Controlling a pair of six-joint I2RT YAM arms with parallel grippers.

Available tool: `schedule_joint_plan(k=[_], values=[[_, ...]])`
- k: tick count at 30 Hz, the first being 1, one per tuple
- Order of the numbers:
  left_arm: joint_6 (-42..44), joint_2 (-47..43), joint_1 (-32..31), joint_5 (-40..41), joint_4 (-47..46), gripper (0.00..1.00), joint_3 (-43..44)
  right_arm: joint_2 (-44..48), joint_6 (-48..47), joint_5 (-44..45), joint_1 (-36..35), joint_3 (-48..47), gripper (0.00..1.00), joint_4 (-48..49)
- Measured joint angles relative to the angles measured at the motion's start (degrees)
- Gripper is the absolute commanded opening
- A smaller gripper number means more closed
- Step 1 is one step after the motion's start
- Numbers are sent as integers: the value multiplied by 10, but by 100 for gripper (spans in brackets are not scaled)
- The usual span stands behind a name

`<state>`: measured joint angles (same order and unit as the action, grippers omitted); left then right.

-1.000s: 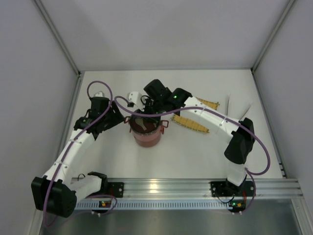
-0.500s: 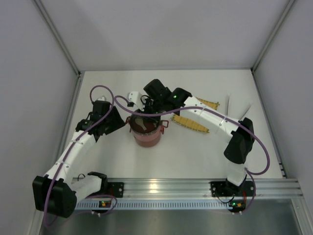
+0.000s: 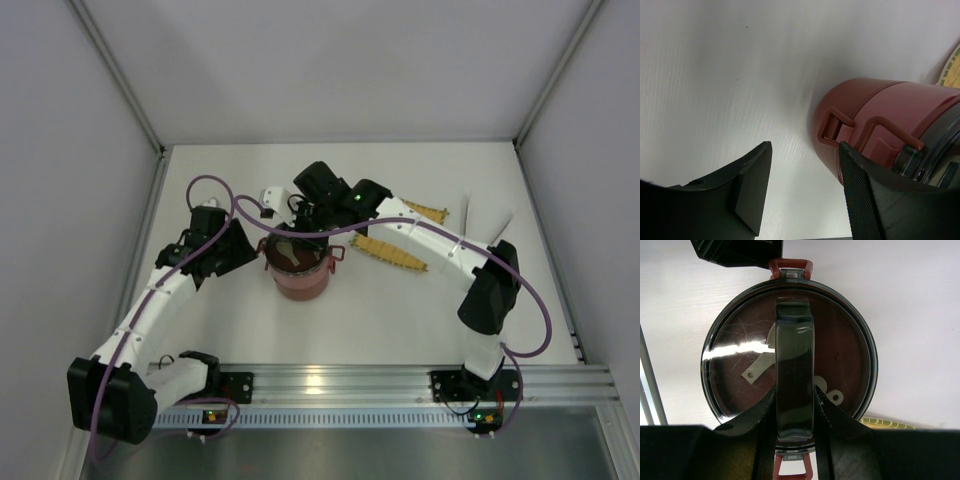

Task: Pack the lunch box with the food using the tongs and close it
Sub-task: Close the fastener on the packing box.

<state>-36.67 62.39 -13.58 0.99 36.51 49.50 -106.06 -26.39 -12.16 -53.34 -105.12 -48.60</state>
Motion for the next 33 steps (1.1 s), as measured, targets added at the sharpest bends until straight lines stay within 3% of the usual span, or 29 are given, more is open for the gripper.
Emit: schedule_joint_plan(k=[33], values=[[4,-41,-1,44,52,62,47,-5,-2,3,2,-30,0,-37]])
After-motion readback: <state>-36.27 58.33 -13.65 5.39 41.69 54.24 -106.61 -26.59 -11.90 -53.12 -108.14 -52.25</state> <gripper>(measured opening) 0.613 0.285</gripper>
